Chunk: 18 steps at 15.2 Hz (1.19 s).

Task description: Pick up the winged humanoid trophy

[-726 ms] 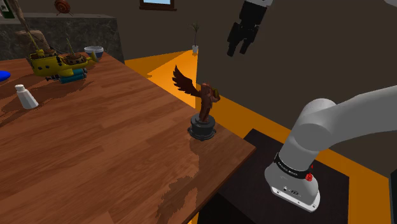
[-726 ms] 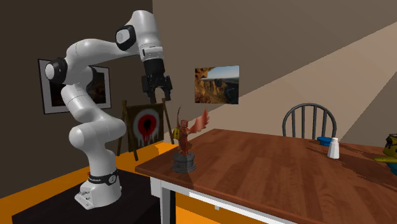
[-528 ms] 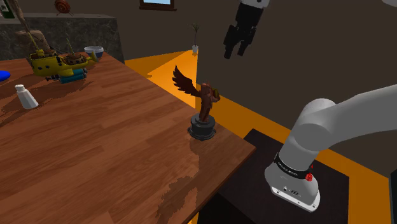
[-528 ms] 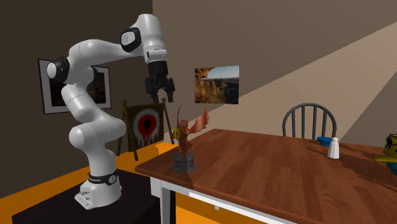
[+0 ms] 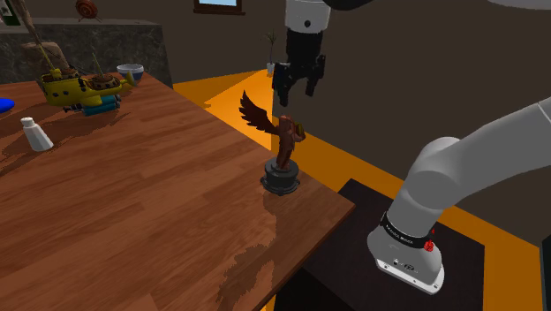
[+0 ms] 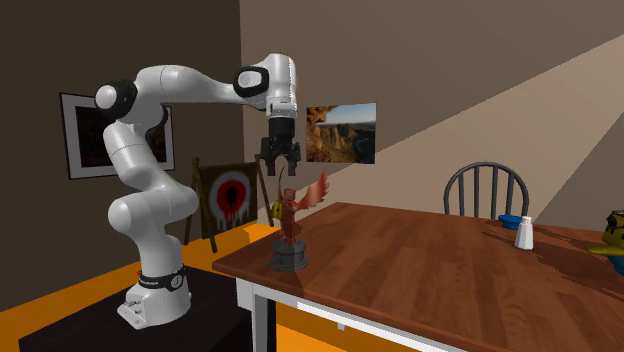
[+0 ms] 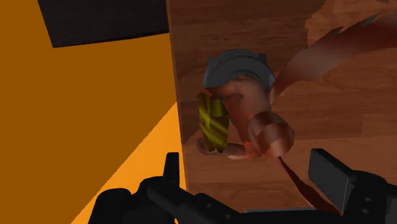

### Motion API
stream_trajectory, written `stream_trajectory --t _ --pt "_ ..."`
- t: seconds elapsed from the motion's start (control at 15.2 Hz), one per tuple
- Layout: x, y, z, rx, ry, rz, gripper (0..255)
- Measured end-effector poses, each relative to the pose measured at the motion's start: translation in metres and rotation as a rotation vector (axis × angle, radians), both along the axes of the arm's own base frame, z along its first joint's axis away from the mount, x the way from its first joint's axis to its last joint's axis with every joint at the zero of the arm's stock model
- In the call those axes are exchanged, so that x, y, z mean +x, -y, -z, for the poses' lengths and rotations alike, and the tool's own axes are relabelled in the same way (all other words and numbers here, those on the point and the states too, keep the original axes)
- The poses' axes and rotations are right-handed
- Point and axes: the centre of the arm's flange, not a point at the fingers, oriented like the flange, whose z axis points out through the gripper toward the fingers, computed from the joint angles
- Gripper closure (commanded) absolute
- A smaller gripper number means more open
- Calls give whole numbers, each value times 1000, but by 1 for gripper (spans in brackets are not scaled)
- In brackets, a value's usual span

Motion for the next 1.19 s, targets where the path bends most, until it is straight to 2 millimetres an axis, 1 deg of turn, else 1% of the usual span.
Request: stream_trajectory --t 0.13,0.2,0.33,0.66,0.73,1.19 --pt "5 -26 15 -32 -23 29 0" --pt "9 -32 19 -39 -28 36 0" --pt "10 -36 29 -45 -32 42 0" --pt "11 -37 53 -46 -33 44 0" --pt "11 -38 56 -46 -33 44 255" --pt "10 -38 58 -45 -29 43 255"
